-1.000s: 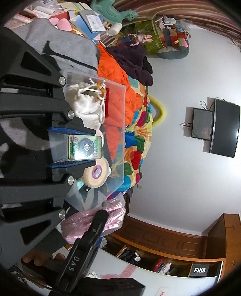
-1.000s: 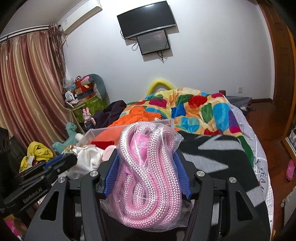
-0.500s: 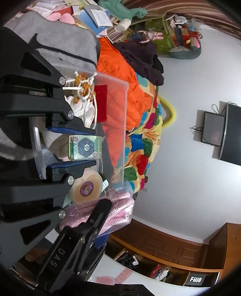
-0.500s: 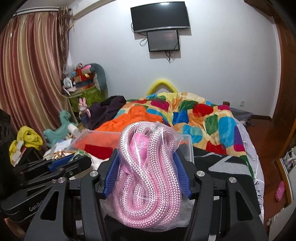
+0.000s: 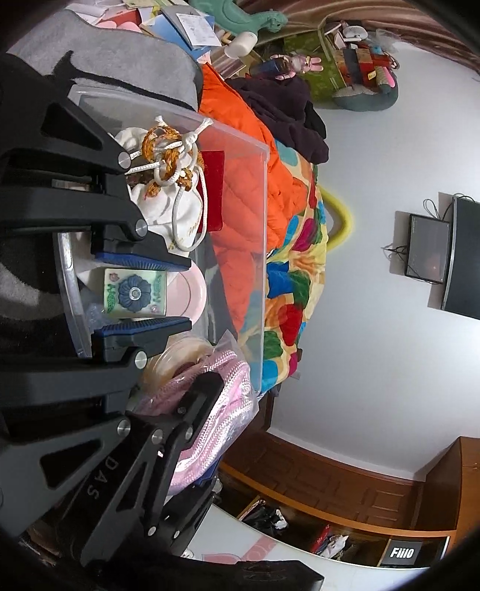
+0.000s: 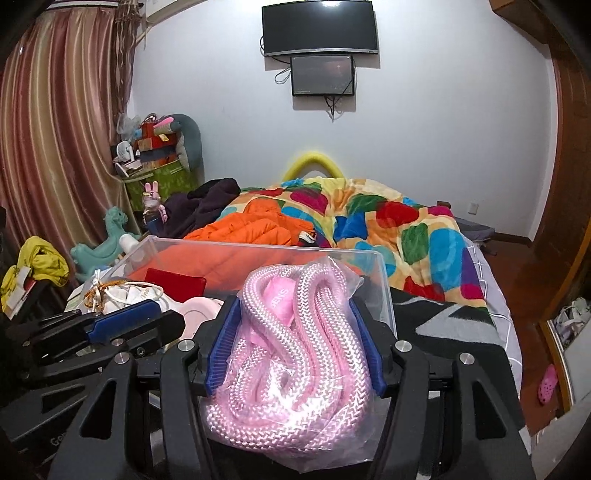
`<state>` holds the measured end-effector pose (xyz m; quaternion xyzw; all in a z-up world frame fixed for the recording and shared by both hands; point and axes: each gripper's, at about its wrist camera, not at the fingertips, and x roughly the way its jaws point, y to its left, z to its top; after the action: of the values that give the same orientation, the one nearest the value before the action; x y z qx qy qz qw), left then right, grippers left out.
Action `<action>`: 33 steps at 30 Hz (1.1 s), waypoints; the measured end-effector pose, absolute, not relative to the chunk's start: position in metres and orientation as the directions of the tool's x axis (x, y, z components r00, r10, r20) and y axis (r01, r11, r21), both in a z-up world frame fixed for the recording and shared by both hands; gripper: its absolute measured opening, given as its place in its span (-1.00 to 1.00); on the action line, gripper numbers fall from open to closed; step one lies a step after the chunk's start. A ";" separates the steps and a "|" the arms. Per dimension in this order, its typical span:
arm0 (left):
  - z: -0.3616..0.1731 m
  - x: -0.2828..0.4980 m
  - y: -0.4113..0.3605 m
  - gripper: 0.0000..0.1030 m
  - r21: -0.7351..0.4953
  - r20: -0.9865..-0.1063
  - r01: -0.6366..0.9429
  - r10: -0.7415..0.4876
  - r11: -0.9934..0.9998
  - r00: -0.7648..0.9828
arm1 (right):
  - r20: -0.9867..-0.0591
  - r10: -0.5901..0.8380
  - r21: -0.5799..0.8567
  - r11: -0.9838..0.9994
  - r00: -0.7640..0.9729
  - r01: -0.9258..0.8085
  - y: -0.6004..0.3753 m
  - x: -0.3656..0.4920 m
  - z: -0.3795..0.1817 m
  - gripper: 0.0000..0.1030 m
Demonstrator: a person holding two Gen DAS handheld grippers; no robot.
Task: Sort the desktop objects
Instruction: 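Carry the green card and pink rope bag over the clear box with both tools, then drop the green card from left tool while right tool releases the rope into the box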
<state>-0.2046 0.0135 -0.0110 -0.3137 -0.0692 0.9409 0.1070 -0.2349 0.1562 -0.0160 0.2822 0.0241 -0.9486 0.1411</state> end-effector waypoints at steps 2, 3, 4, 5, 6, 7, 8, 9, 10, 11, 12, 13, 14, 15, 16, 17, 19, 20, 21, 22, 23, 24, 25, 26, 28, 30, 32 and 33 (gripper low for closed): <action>-0.012 -0.205 0.012 -0.47 -0.216 -0.580 -0.163 0.261 -0.963 -0.772 | -0.542 -0.243 0.019 -0.961 -0.804 0.277 0.157 -0.234 -0.015 0.08; -0.013 -0.205 0.011 -0.43 -0.224 -0.581 -0.166 0.269 -0.960 -0.768 | -0.544 -0.241 0.017 -0.961 -0.804 0.277 0.156 -0.233 -0.015 0.09; -0.013 -0.206 0.011 -0.40 -0.229 -0.582 -0.169 0.274 -0.959 -0.766 | -0.546 -0.241 0.019 -0.961 -0.802 0.275 0.157 -0.233 -0.014 0.10; -0.013 -0.206 0.010 -0.39 -0.232 -0.581 -0.170 0.277 -0.958 -0.766 | -0.548 -0.238 0.019 -0.962 -0.802 0.272 0.158 -0.233 -0.014 0.15; -0.012 -0.206 0.010 -0.35 -0.234 -0.579 -0.172 0.279 -0.957 -0.766 | -0.550 -0.235 0.018 -0.963 -0.802 0.270 0.159 -0.233 -0.014 0.19; -0.012 -0.206 0.010 -0.30 -0.234 -0.579 -0.173 0.280 -0.957 -0.766 | -0.551 -0.231 0.015 -0.963 -0.802 0.268 0.160 -0.233 -0.014 0.21; -0.012 -0.205 0.011 -0.27 -0.233 -0.576 -0.176 0.281 -0.957 -0.767 | -0.553 -0.229 0.012 -0.963 -0.801 0.268 0.161 -0.233 -0.013 0.21; -0.011 -0.204 0.011 -0.21 -0.231 -0.572 -0.177 0.281 -0.957 -0.770 | -0.555 -0.228 0.010 -0.964 -0.800 0.267 0.162 -0.232 -0.013 0.21; -0.011 -0.203 0.011 -0.15 -0.229 -0.569 -0.178 0.280 -0.957 -0.773 | -0.556 -0.226 0.008 -0.964 -0.800 0.267 0.163 -0.231 -0.012 0.21; -0.010 -0.201 0.011 -0.12 -0.227 -0.564 -0.178 0.278 -0.958 -0.778 | -0.555 -0.225 0.006 -0.964 -0.801 0.266 0.164 -0.230 -0.011 0.21; -0.009 -0.200 0.011 -0.05 -0.228 -0.558 -0.180 0.281 -0.957 -0.781 | -0.552 -0.224 0.004 -0.964 -0.803 0.266 0.165 -0.229 -0.009 0.22; -0.008 -0.199 0.011 0.03 -0.230 -0.556 -0.182 0.283 -0.956 -0.782 | -0.548 -0.221 -0.002 -0.964 -0.807 0.265 0.166 -0.227 -0.007 0.22; -0.007 -0.198 0.010 0.07 -0.234 -0.550 -0.183 0.285 -0.955 -0.785 | -0.544 -0.217 -0.007 -0.965 -0.810 0.263 0.167 -0.225 -0.005 0.22; -0.007 -0.198 0.009 0.14 -0.237 -0.545 -0.184 0.287 -0.954 -0.788 | -0.541 -0.216 -0.010 -0.965 -0.813 0.263 0.167 -0.223 -0.003 0.24; -0.006 -0.196 0.009 0.19 -0.240 -0.538 -0.186 0.290 -0.953 -0.791 | -0.536 -0.215 -0.014 -0.965 -0.816 0.263 0.169 -0.220 -0.001 0.25; -0.004 -0.194 0.008 0.22 -0.242 -0.531 -0.186 0.291 -0.952 -0.796 | -0.531 -0.213 -0.017 -0.965 -0.820 0.262 0.169 -0.217 0.002 0.28; -0.002 -0.192 0.008 0.31 -0.240 -0.522 -0.186 0.288 -0.953 -0.803 | -0.520 -0.208 -0.025 -0.966 -0.828 0.259 0.171 -0.215 0.005 0.35; 0.000 -0.190 0.008 0.34 -0.235 -0.516 -0.182 0.281 -0.955 -0.809 | -0.516 -0.208 -0.027 -0.966 -0.831 0.258 0.172 -0.213 0.007 0.38; 0.001 -0.188 0.008 0.41 -0.228 -0.512 -0.176 0.272 -0.958 -0.815 | -0.514 -0.209 -0.025 -0.966 -0.832 0.258 0.172 -0.213 0.008 0.39; 0.003 -0.186 0.009 0.44 -0.214 -0.509 -0.168 0.256 -0.962 -0.822 | -0.512 -0.210 -0.023 -0.966 -0.833 0.258 0.174 -0.212 0.010 0.39; 0.005 -0.185 0.009 0.44 -0.204 -0.508 -0.163 0.247 -0.965 -0.825 | -0.512 -0.213 -0.019 -0.966 -0.832 0.259 0.175 -0.210 0.011 0.40; 0.007 -0.184 0.010 0.45 -0.191 -0.510 -0.155 0.233 -0.969 -0.828 | -0.513 -0.215 -0.016 -0.966 -0.831 0.260 0.176 -0.209 0.012 0.41; 0.007 -0.184 0.011 0.52 -0.184 -0.513 -0.147 0.223 -0.972 -0.829 | -0.512 -0.215 -0.014 -0.966 -0.831 0.259 0.177 -0.208 0.013 0.41; 0.009 -0.184 0.011 0.58 -0.171 -0.520 -0.128 0.200 -0.977 -0.830 | -0.511 -0.212 -0.013 -0.967 -0.833 0.254 0.178 -0.207 0.014 0.42; 0.011 -0.182 0.011 0.75 -0.152 -0.522 -0.100 0.166 -0.983 -0.836 | -0.510 -0.199 -0.014 -0.971 -0.837 0.239 0.181 -0.204 0.016 0.46; 0.016 -0.178 0.011 0.82 -0.140 -0.515 -0.088 0.149 -0.986 -0.844 | -0.512 -0.190 -0.010 -0.974 -0.838 0.227 0.184 -0.201 0.018 0.61; 0.019 -0.174 0.010 0.89 -0.137 -0.515 -0.073 0.134 -0.988 -0.846 | -0.518 -0.201 0.007 -0.973 -0.831 0.230 0.188 -0.197 0.022 0.65; 0.020 -0.173 0.009 0.92 -0.138 -0.517 -0.068 0.130 -0.988 -0.846 | -0.520 -0.206 0.016 -0.973 -0.829 0.232 0.190 -0.195 0.023 0.67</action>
<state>-0.1727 0.0089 0.0198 -0.2725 -0.0571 0.9591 0.0517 -0.1950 0.1904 0.0228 0.2689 0.0239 -0.9560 0.1146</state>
